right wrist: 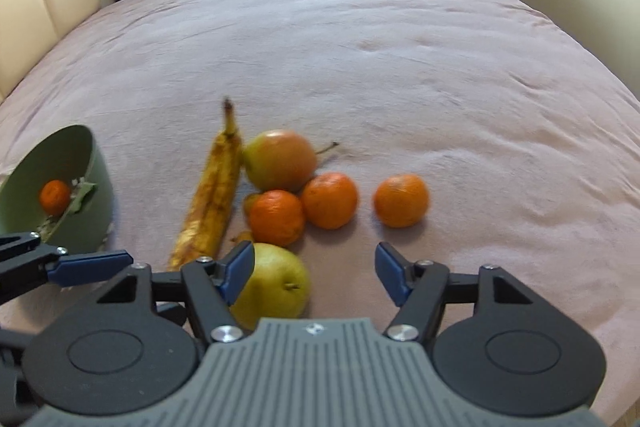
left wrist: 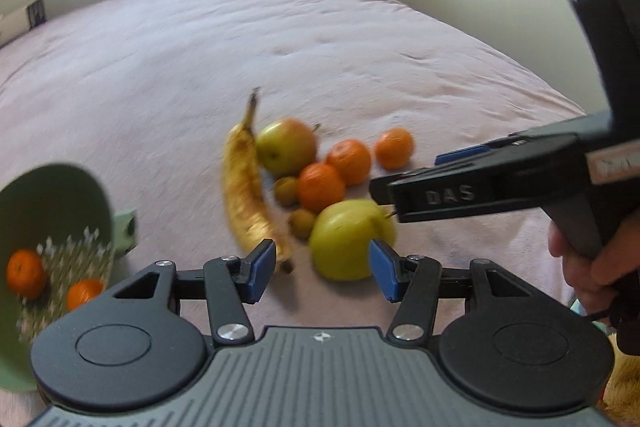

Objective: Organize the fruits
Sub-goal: 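Move both tools back toward the fruit pile, then grasp the green pear with the left tool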

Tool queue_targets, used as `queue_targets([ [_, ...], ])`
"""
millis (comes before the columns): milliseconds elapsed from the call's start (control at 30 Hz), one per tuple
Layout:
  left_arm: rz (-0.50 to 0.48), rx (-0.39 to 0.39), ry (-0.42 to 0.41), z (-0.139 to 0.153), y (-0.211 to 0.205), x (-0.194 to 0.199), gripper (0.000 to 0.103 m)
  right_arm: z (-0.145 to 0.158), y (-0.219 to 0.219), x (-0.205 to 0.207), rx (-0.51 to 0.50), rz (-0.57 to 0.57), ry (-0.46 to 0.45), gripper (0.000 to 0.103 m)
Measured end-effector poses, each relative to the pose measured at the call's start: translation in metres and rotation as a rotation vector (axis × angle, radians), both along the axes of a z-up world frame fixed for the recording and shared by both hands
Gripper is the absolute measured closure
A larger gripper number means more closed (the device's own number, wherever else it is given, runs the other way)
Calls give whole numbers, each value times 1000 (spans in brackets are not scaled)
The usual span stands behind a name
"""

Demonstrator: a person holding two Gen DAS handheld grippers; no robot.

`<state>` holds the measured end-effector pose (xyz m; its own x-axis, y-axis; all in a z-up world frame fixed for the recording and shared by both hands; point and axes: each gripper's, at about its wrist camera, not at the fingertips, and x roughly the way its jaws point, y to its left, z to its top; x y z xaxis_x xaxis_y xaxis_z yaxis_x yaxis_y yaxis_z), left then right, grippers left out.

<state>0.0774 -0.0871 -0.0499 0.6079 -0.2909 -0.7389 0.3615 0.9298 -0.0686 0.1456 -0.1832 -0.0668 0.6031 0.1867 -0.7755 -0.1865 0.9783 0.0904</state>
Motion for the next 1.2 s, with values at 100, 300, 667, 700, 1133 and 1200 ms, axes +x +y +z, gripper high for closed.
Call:
queue_targets([
  [100,-30,42,5,-6,-16,6,39,-3,-10,3,15,-34,21,41],
  [300,-80,113,7,-20,-42,18,30,-5,-24,7,35,-76,43,41],
  [667,-106,245,28,-47,-68,28,26,-14,-32,14,63,-80,100,40],
  [700,-109,258,22,-49,-70,28,26,-15,-33,14,66,-81,104,40],
  [1133,-121,322,9,-66,-78,34,29,-24,-35,18,65,-78,139,40],
  [1200,-115,309,4,-66,-75,33,29,-24,-36,18,68,-82,136,40],
])
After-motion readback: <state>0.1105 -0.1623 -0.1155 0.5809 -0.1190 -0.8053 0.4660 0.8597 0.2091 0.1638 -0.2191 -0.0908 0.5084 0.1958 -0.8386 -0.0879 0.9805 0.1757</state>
